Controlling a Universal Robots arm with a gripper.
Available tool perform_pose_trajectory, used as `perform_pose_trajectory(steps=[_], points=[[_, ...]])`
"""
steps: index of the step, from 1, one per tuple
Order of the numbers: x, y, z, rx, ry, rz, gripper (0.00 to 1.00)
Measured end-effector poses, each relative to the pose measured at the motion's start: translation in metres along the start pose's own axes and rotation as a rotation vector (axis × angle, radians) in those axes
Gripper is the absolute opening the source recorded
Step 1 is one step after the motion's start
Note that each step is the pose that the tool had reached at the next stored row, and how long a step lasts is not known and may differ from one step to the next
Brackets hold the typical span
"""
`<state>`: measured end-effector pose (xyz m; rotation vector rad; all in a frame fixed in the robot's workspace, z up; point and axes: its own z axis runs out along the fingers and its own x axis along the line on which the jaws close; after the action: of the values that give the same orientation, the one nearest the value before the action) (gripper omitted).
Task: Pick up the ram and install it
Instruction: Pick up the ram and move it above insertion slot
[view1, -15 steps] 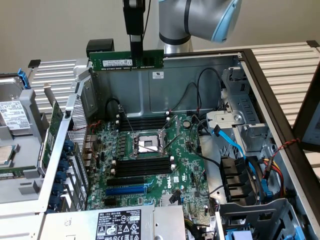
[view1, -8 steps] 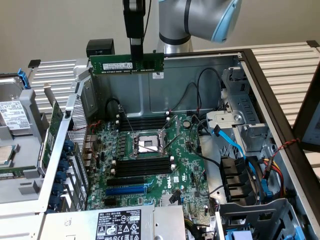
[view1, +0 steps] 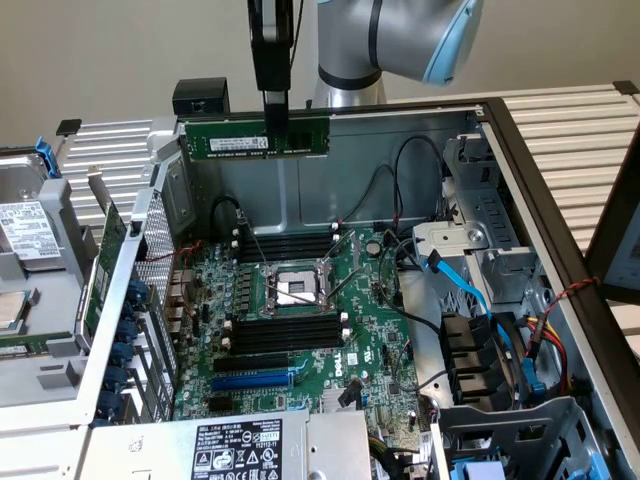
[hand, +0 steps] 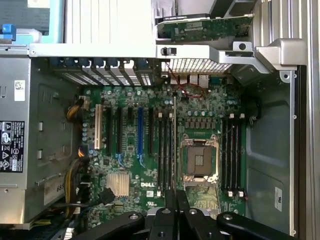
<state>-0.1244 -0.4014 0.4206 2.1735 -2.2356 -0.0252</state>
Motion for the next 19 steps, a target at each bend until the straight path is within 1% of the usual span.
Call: perform_pose_trajectory(steps=[6,10,13,15,16,17,19], points=[[-0.002,-0.0019,0.0109,0.0,0.0007,0.0,0.12],[-0.004,-0.0048,0.0181,-0.0001,0.0015,0.0,0.12],[-0.004,-0.0069,0.0219,-0.0001,0.0096,0.0,0.12],[-0.004,-0.0079,0.0237,0.0,0.0187,0.0,0.12],[-0.004,-0.0085,0.0248,0.0002,0.0215,0.0,0.12],[-0.004,-0.0092,0.0266,0.0003,0.0229,0.0,0.12],[-0.004,-0.0098,0.0302,0.0004,0.0232,0.0,0.12]])
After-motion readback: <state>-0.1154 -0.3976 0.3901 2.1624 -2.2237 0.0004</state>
